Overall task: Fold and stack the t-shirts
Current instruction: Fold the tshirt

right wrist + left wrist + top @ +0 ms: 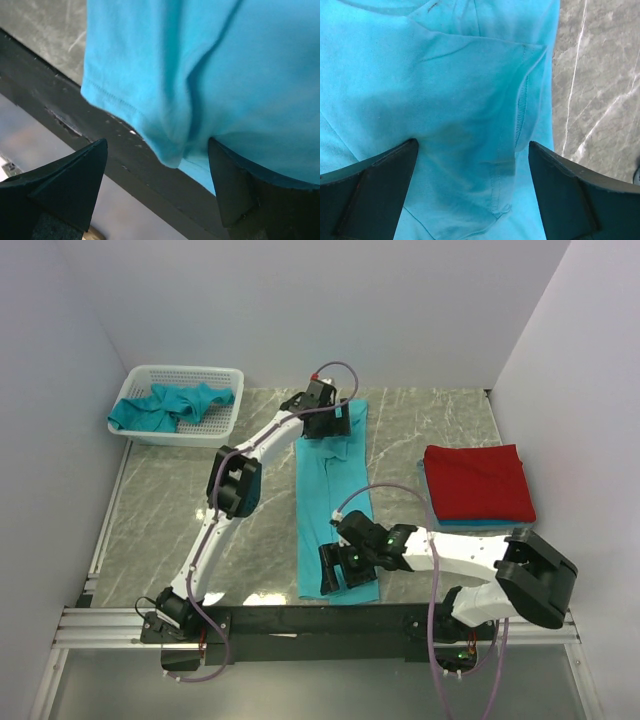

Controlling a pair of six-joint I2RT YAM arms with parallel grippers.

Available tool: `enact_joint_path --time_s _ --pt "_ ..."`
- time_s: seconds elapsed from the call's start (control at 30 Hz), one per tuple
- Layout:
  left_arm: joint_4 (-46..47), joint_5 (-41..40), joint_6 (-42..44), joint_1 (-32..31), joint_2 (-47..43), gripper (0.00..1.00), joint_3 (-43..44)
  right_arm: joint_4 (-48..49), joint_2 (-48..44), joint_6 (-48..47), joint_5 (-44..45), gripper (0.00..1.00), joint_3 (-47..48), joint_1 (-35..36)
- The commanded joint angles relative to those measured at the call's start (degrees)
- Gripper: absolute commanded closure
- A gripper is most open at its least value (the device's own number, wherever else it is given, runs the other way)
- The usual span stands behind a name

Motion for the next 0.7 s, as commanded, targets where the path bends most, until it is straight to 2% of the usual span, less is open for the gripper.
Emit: enact_joint_path --time_s 0.0,0.23,0.4,0.57,0.67 --pt "-2.49 1.36 3.62 1.84 3.24 0.01 0.52 0.80 2.28 -0.63 -1.51 0.12 2.67 2.41" --pt "-0.82 1.10 4.59 3.08 4.65 0.01 0.43 -2.45 2.28 -0.46 1.65 0.12 4.52 3.56" --pt "0.85 0.13 3.36 3.43 5.70 0.00 3.06 -5.00 -0.79 -0.72 8.77 0.11 8.20 3.56" --pt "5.68 3.12 0.55 3.43 1.14 0.01 2.45 -8.34 -5.10 -1.94 14.57 0.10 13.82 2.25" --pt "5.69 1.89 0.19 3.43 -2.90 0.01 4.64 -12.37 -6.86 -3.79 20.02 0.08 19.35 -1.34"
